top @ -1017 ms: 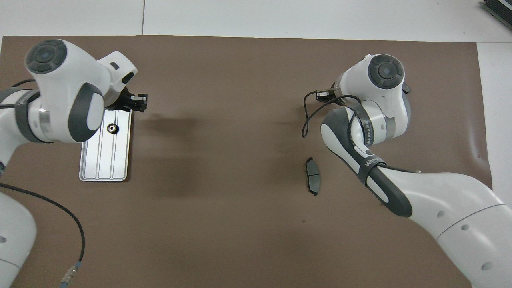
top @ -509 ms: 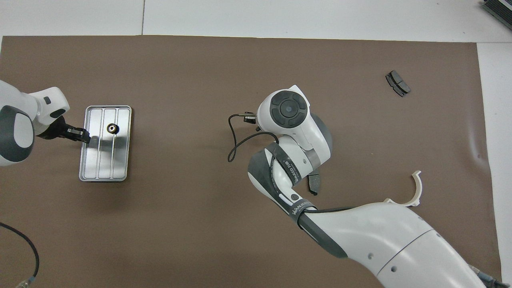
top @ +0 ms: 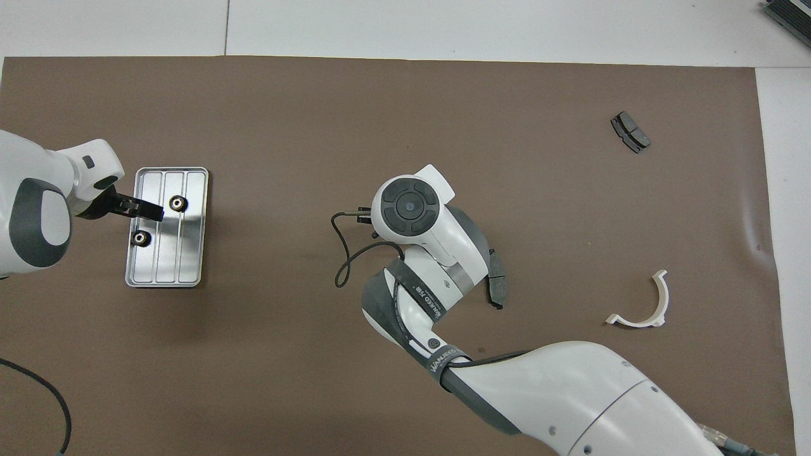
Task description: Pick bearing gear from pile to tray
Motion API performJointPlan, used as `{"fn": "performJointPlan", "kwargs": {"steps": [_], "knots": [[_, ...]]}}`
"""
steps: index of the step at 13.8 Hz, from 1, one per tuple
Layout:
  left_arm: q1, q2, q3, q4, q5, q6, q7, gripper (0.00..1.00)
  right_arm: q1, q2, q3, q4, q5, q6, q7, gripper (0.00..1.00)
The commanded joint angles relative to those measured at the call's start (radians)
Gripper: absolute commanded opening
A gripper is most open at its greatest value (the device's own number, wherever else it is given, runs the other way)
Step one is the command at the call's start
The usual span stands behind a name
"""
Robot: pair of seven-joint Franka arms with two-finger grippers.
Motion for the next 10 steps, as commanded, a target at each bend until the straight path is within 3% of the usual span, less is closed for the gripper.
{"fn": "performJointPlan", "kwargs": {"steps": [1, 2, 5, 8, 10], "knots": [[-0.123, -0.008, 0.009, 0.017, -0.008, 0.045, -0.253, 1.00, -0.001, -0.033, 0.000, -0.047, -0.006, -0.002, 0.026, 0.82], [-0.168, -0.008, 0.011, 0.019, -0.008, 0.063, -0.344, 1.00, -0.001, -0.033, -0.002, -0.043, -0.006, -0.003, 0.026, 1.00], [-0.312, 0.007, 0.011, 0.013, -0.008, 0.214, -0.612, 1.00, -0.029, -0.065, -0.005, -0.040, -0.006, -0.003, 0.014, 1.00], [-0.449, 0.030, 0.009, 0.011, -0.008, 0.371, -0.846, 1.00, -0.122, -0.165, -0.002, -0.083, -0.001, -0.020, -0.048, 1.00], [-0.533, 0.058, 0.009, 0.014, -0.008, 0.390, -0.900, 0.92, -0.182, -0.234, -0.002, -0.120, 0.000, -0.049, -0.110, 1.00]]}}
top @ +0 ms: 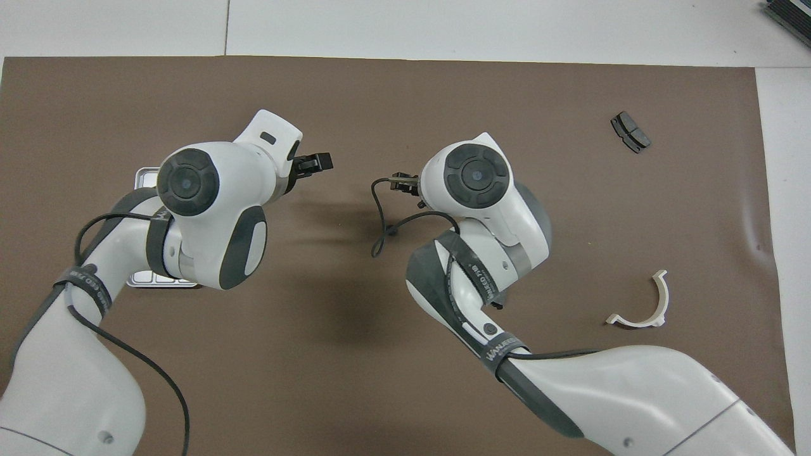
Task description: Pick bearing gear from pile to tray
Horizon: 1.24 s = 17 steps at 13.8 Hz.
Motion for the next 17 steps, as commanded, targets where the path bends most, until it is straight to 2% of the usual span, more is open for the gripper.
{"fn": "performJointPlan", "kwargs": {"steps": [1, 2, 8, 10, 13, 17], "knots": [[-0.110, 0.043, 0.021, 0.001, -0.007, 0.074, -0.089, 0.87, -0.091, -0.129, 0.013, -0.106, 0.002, -0.029, -0.088, 1.00], [-0.139, 0.067, 0.021, 0.002, -0.007, 0.118, -0.103, 0.84, -0.131, -0.159, 0.013, -0.116, 0.012, -0.047, -0.149, 1.00], [-0.260, 0.094, 0.021, -0.024, -0.007, 0.117, -0.103, 0.70, -0.262, -0.242, 0.014, -0.116, 0.042, -0.176, -0.361, 1.00], [-0.273, 0.092, 0.022, -0.047, -0.006, 0.117, -0.100, 0.65, -0.293, -0.265, 0.013, -0.113, 0.104, -0.222, -0.431, 1.00], [-0.274, 0.091, 0.022, -0.073, -0.004, 0.116, -0.094, 0.53, -0.325, -0.303, 0.013, -0.097, 0.107, -0.311, -0.462, 1.00], [-0.279, 0.086, 0.022, -0.087, 0.000, 0.107, -0.093, 0.39, -0.349, -0.324, 0.011, -0.023, 0.107, -0.453, -0.527, 1.00]]}}
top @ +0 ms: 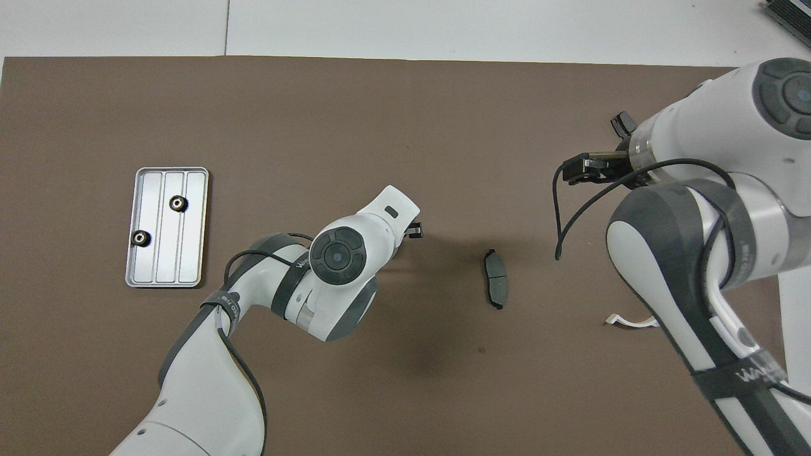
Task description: Pick bearing gear from pile to tray
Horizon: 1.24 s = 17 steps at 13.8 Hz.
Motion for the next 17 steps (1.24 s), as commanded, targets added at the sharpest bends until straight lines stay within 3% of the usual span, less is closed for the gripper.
{"fn": "performJointPlan", "kwargs": {"steps": [1, 4, 7, 11, 15, 17], "knots": [[-0.028, -0.014, 0.016, -0.033, 0.000, -0.010, 0.003, 0.37, -0.022, -0.016, 0.009, 0.041, 0.022, -0.076, -0.036, 1.00], [-0.028, -0.015, 0.016, -0.033, 0.000, -0.016, 0.003, 0.28, -0.023, -0.048, 0.006, 0.037, 0.024, -0.127, -0.036, 1.00], [-0.028, -0.017, 0.014, -0.036, 0.000, -0.024, 0.003, 0.21, -0.028, -0.127, 0.004, -0.053, 0.024, -0.129, -0.032, 1.00], [-0.001, -0.015, 0.019, 0.000, 0.002, -0.083, 0.006, 0.08, -0.026, -0.155, 0.004, -0.090, 0.048, -0.126, -0.032, 1.00], [0.168, -0.006, 0.019, 0.190, 0.002, -0.330, 0.061, 0.07, -0.028, -0.167, 0.004, -0.078, 0.055, -0.123, -0.036, 1.00], [0.290, -0.049, 0.017, 0.206, 0.002, -0.418, 0.191, 0.07, -0.022, -0.167, 0.004, -0.075, 0.055, -0.118, -0.036, 1.00]]}}
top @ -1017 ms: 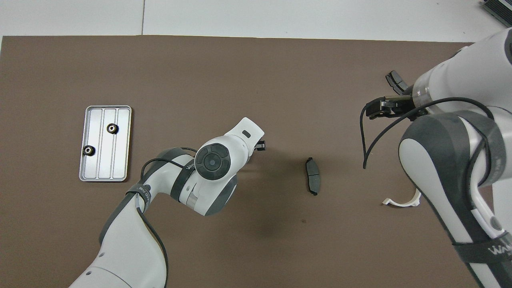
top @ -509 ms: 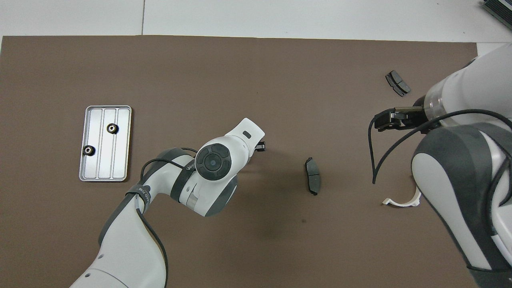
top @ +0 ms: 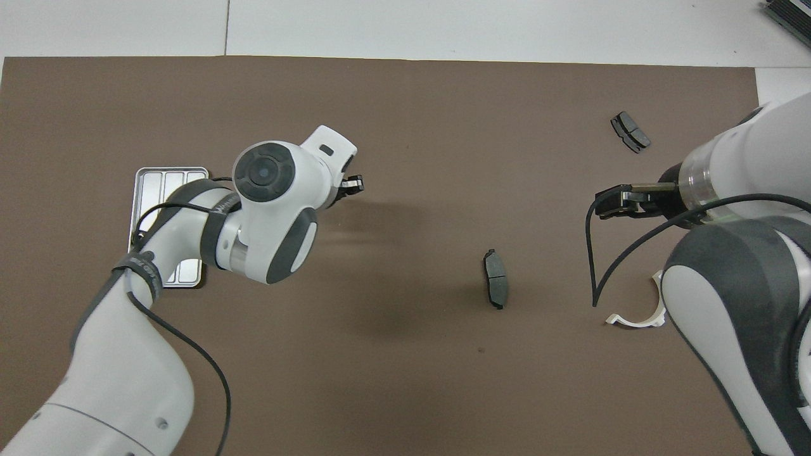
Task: Pick bearing gear from pile to tray
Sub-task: 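Place the third bearing in the metal tray with the left gripper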
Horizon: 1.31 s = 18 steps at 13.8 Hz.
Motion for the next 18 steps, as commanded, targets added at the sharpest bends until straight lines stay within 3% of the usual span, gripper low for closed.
{"fn": "performJointPlan", "kwargs": {"steps": [1, 4, 7, 9, 10, 11, 13, 18], "knots": [[0.147, -0.052, -0.012, 0.012, -0.001, -0.120, 0.164, 0.07, -0.016, -0.019, 0.006, -0.017, 0.026, 0.019, -0.030, 1.00], [0.301, -0.091, -0.010, -0.006, -0.001, -0.246, 0.420, 0.08, -0.024, -0.013, 0.006, 0.021, 0.028, 0.036, -0.022, 1.00], [0.419, -0.140, -0.010, -0.124, -0.001, -0.257, 0.669, 0.12, -0.026, -0.003, 0.005, 0.064, 0.025, 0.057, -0.021, 1.00], [0.442, -0.175, -0.009, -0.207, -0.001, -0.251, 0.743, 0.19, -0.026, -0.001, 0.005, 0.067, 0.025, 0.054, -0.021, 1.00], [0.442, -0.186, -0.009, -0.230, -0.001, -0.260, 0.746, 0.28, -0.024, -0.001, 0.005, 0.070, 0.023, 0.054, -0.019, 1.00], [0.442, -0.193, -0.009, -0.247, -0.001, -0.263, 0.745, 0.46, -0.026, -0.001, 0.005, 0.072, 0.016, 0.050, -0.021, 1.00], [0.436, -0.198, -0.009, -0.255, -0.001, -0.263, 0.743, 1.00, -0.024, -0.001, 0.005, 0.088, 0.011, 0.035, -0.021, 1.00], [0.441, -0.284, -0.009, -0.218, -0.001, -0.276, 0.726, 1.00, -0.056, -0.009, 0.008, 0.111, 0.011, -0.016, -0.025, 1.00]]}}
